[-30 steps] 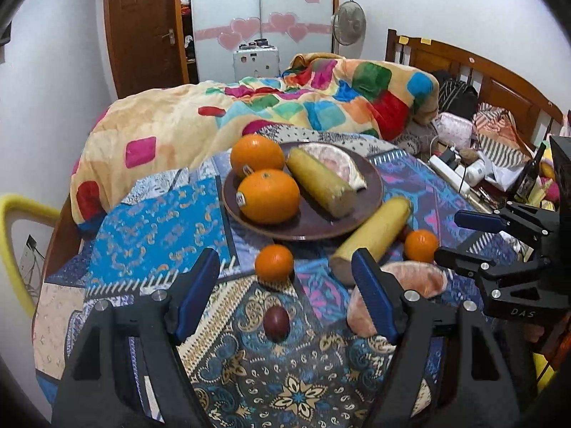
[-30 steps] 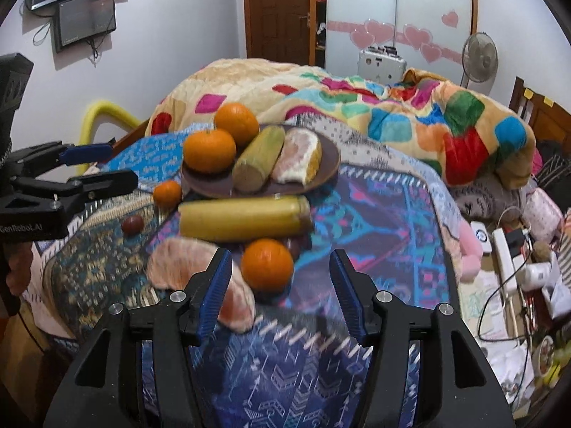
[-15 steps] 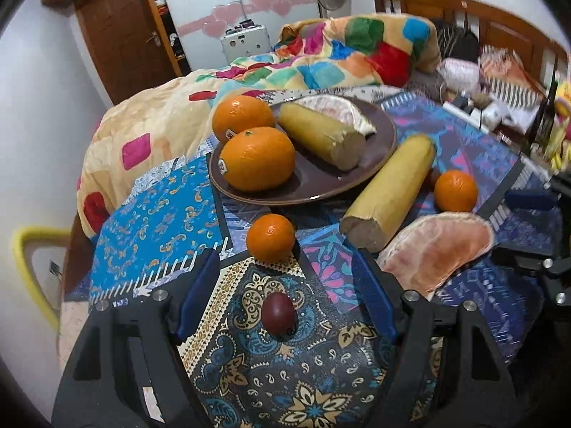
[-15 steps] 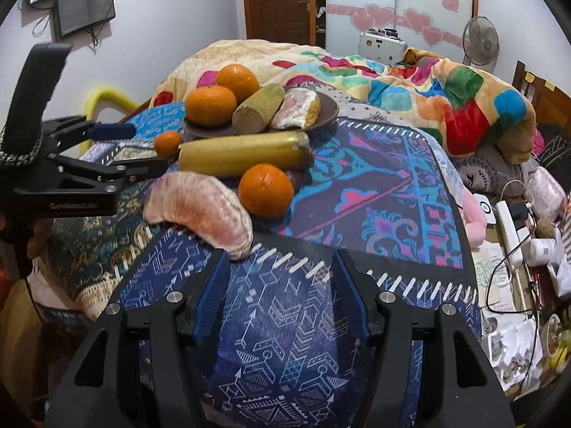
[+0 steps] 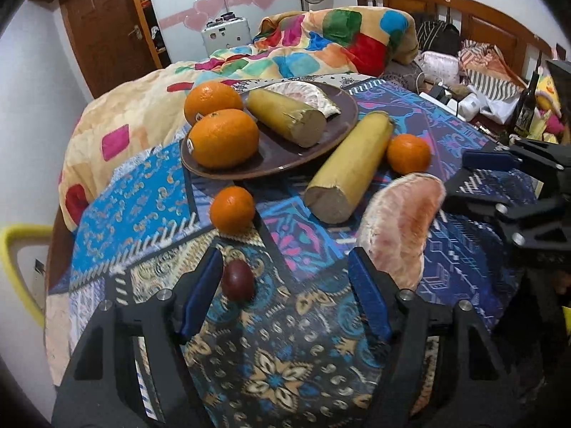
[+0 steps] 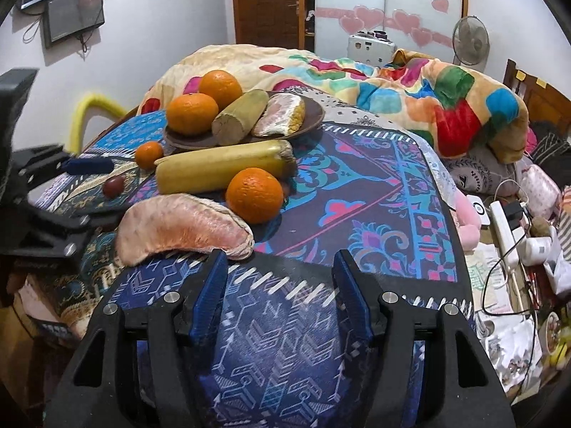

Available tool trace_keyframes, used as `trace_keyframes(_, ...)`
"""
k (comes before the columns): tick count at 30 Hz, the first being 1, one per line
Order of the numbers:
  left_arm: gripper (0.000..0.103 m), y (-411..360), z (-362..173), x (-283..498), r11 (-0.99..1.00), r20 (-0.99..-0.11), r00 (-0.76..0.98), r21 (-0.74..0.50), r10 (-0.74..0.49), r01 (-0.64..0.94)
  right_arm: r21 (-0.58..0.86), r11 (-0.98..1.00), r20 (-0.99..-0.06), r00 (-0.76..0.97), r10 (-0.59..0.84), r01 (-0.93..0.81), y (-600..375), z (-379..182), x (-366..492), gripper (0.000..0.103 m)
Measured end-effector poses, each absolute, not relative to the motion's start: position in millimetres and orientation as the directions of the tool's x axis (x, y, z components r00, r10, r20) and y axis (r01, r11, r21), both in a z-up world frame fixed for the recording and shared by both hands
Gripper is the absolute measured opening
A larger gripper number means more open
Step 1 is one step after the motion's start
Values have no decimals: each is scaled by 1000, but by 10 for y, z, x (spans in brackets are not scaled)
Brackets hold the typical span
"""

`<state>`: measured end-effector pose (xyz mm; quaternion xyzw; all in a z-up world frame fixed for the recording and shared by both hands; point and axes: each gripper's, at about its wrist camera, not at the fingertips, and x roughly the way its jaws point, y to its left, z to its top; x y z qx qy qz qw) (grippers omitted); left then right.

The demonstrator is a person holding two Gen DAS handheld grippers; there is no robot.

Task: Organize fruits
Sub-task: 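Grasp the remaining pink pomelo segment with the right tool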

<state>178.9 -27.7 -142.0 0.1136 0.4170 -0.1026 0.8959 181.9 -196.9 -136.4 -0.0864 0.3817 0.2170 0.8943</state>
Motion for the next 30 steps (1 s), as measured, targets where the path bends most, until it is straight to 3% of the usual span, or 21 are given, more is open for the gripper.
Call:
trace_keyframes(11, 72, -387, -1404, 1578, 957, -746, 654, 86, -123, 277, 27, 906, -732, 609, 306, -423, -2034, -1361, 1917, 63)
trace_keyframes(21, 72, -552, -1456, 1480, 952, -752, 620, -37, -226, 303, 39, 904, -720, 615, 322, -426, -2047, -1174, 1683, 63)
trace_keyframes(26, 72, -420, -1388, 1403, 963, -736, 643, -48, -213, 265, 45, 896, -709, 618, 340, -442, -1963, -1094, 1594, 64)
trace_keyframes(30, 72, -153, -1288, 1302, 978, -719, 676, -30, -164, 205, 62, 889, -709, 607, 359, -454, -1815, -1130, 1597, 71)
